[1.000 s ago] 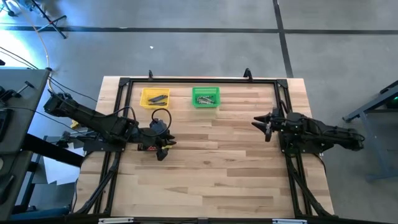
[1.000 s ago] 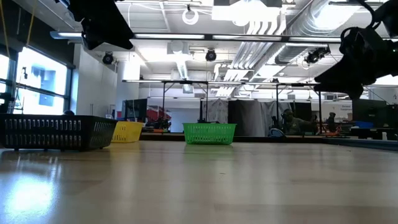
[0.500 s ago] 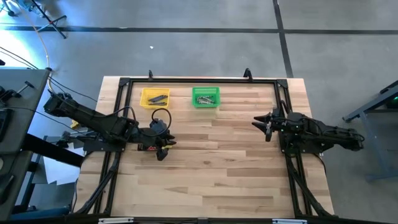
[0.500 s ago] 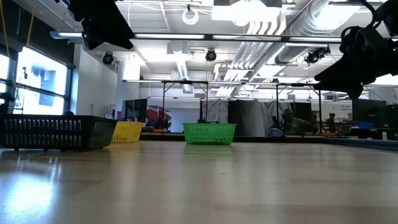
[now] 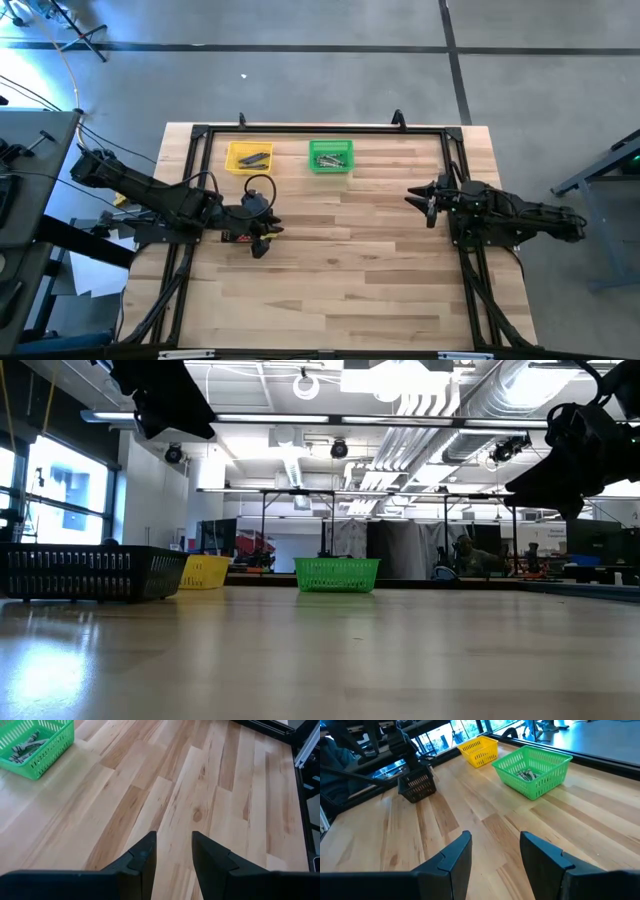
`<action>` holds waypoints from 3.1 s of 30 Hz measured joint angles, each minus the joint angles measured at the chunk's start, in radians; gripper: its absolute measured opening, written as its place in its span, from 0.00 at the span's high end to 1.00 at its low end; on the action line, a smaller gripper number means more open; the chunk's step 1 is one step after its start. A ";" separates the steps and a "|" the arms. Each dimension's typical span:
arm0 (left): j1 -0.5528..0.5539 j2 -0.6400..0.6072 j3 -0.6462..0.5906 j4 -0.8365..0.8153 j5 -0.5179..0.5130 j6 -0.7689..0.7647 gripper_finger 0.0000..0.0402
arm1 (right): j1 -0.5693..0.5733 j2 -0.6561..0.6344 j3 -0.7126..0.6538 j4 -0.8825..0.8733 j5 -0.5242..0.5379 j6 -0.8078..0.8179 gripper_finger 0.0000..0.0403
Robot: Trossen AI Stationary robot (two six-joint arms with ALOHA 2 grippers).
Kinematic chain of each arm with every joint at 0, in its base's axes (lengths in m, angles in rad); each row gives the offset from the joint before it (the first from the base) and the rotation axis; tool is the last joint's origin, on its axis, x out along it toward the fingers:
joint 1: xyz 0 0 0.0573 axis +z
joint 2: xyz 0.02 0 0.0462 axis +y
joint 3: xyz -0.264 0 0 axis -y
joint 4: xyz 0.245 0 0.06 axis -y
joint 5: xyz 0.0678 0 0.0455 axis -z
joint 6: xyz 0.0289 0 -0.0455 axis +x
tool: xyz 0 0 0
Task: Sort crayons
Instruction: Return to Home Position
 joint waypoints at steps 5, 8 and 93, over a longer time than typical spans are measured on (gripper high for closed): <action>0.000 0.000 0.000 0.000 0.000 0.006 0.72 | 0.000 0.000 0.000 -0.007 0.008 -0.013 0.60; 0.000 0.000 0.000 0.003 0.000 0.005 0.72 | -0.003 0.002 0.001 -0.003 0.064 -0.157 0.60; 0.000 0.000 0.000 0.031 -0.013 0.081 0.72 | 0.002 -0.005 -0.121 0.492 -0.283 -0.385 0.60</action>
